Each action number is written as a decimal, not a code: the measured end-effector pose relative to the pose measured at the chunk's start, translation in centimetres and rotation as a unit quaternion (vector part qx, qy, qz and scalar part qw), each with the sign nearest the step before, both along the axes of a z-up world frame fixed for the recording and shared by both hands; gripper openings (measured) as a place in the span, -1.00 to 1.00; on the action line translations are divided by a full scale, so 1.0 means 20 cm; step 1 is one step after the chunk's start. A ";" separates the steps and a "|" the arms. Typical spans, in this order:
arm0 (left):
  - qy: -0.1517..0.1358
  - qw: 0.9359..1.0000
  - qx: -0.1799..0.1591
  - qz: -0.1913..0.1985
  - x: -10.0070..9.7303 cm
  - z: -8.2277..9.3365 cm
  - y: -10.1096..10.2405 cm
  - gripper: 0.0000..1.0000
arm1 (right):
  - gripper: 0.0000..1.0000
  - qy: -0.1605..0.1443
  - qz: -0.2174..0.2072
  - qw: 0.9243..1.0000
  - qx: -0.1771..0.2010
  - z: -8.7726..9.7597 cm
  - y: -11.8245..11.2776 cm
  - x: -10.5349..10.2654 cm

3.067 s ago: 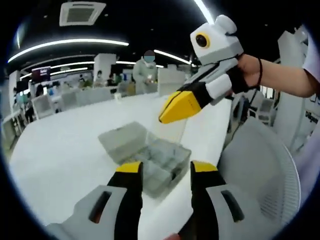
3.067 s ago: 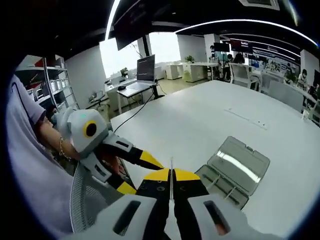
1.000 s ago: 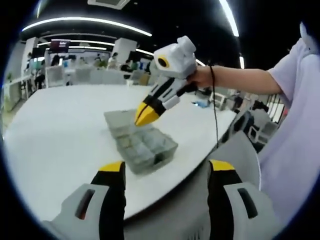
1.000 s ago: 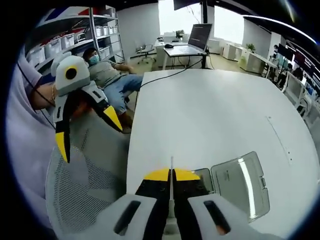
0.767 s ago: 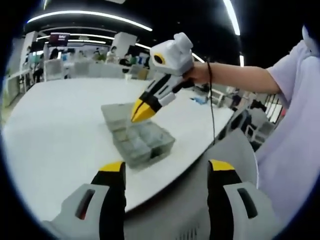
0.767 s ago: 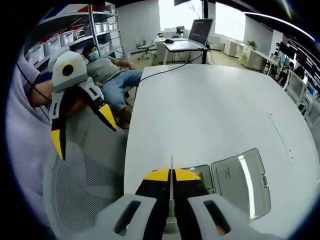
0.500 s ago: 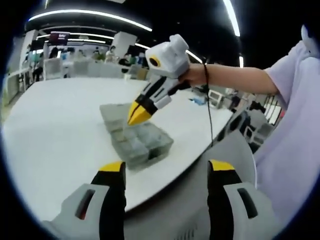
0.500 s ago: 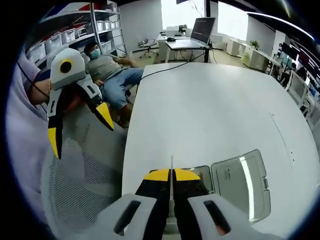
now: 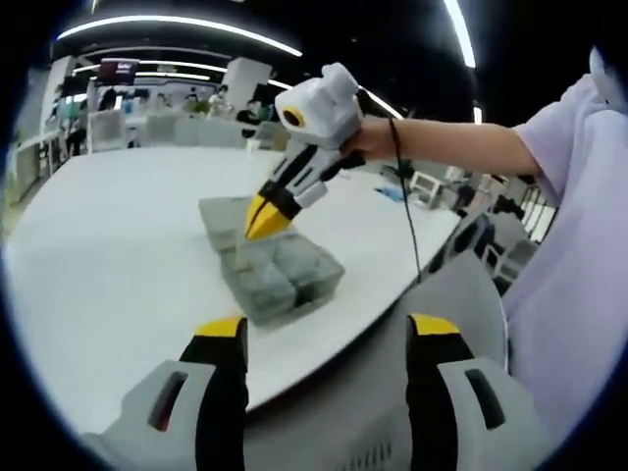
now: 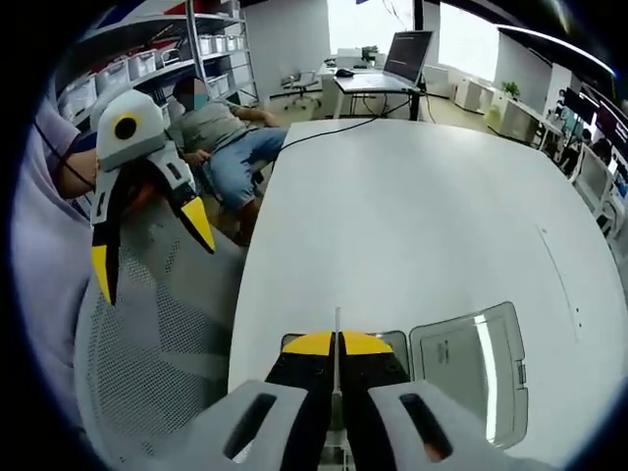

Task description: Insert the divider into the dual guide fixture by aligning both edges with the guide slots and pushing it downward to the bottom, including one-sided entry, uneven engagement, binding, and posture correction.

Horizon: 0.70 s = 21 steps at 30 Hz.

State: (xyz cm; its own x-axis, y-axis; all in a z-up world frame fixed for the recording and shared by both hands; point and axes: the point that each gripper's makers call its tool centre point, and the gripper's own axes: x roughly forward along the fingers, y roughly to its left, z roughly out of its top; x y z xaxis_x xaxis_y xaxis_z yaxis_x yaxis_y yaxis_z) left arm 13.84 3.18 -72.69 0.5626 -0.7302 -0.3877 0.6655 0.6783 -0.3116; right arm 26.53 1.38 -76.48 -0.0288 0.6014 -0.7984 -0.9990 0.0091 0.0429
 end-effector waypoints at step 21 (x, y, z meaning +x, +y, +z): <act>0.013 1.000 0.004 -0.009 -0.01 -0.02 -0.01 0.23 | -1.00 0.016 0.003 1.000 0.006 -0.05 -0.02 0.02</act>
